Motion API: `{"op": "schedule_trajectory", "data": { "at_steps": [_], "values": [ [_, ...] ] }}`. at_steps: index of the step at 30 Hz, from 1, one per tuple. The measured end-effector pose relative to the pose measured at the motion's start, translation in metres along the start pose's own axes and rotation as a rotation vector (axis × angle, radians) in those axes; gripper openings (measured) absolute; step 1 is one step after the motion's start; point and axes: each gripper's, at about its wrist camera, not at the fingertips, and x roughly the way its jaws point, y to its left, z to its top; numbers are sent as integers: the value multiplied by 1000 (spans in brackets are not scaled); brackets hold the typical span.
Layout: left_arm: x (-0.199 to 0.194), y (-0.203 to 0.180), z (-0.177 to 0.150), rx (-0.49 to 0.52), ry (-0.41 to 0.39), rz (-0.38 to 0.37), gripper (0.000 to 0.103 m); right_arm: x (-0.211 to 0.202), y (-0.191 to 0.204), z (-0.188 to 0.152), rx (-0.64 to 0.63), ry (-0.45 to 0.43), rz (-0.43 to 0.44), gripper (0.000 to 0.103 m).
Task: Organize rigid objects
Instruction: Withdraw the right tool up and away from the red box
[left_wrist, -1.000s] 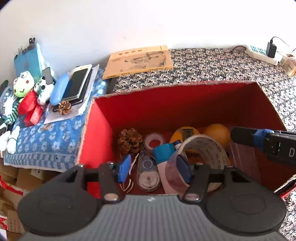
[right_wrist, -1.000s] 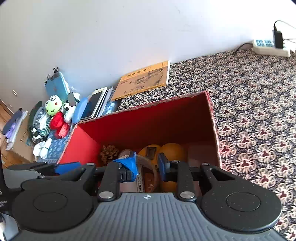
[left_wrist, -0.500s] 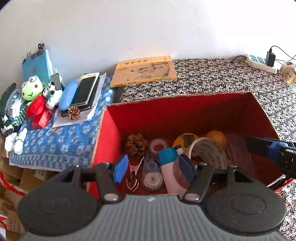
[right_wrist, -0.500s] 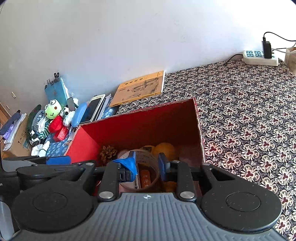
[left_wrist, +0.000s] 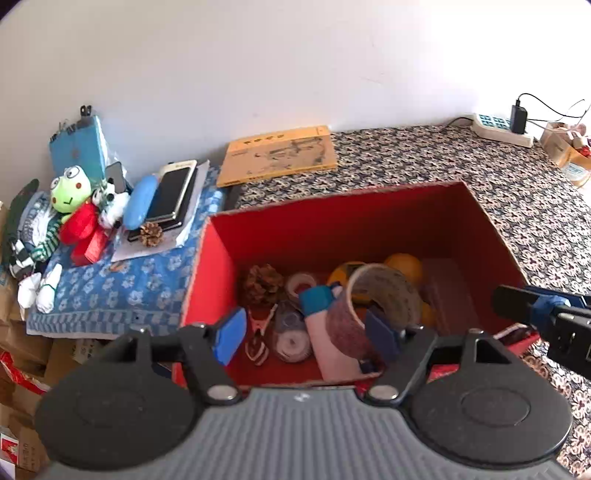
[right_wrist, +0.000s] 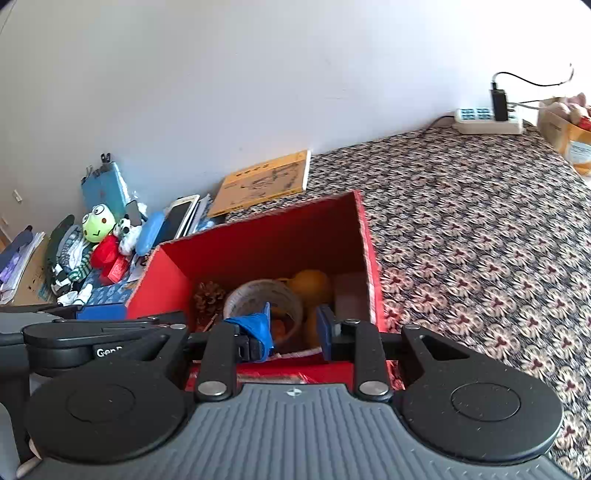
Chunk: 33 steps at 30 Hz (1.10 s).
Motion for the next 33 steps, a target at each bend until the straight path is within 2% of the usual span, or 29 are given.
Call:
{"op": "schedule_trajectory", "data": {
  "at_steps": [4,14,19,23,27,30,33],
  "values": [
    [-6,-6,-7,-6,1,8,78,-3,-4,-6,-4,22,-22,10],
    [-17,-13,-22,-55,26,70,79,-5,-8,-12,-48,102,3,11],
    [-17,-22,-34,-98,62,63,79,-13,-20,-17,-60,139,-8,12],
    [-16,-35,-45,-120,94,77,79,-17,-30,-22,-51,171,-51,13],
    [-16,-48,-56,-132,129,79,79,-24,-35,-28,-57,191,-44,13],
    [-16,-57,-64,-124,147,113,79,-27,-38,-32,-74,210,-41,14],
    [-16,-63,-71,-128,169,107,79,-28,-38,-37,-96,234,-37,14]
  ]
}}
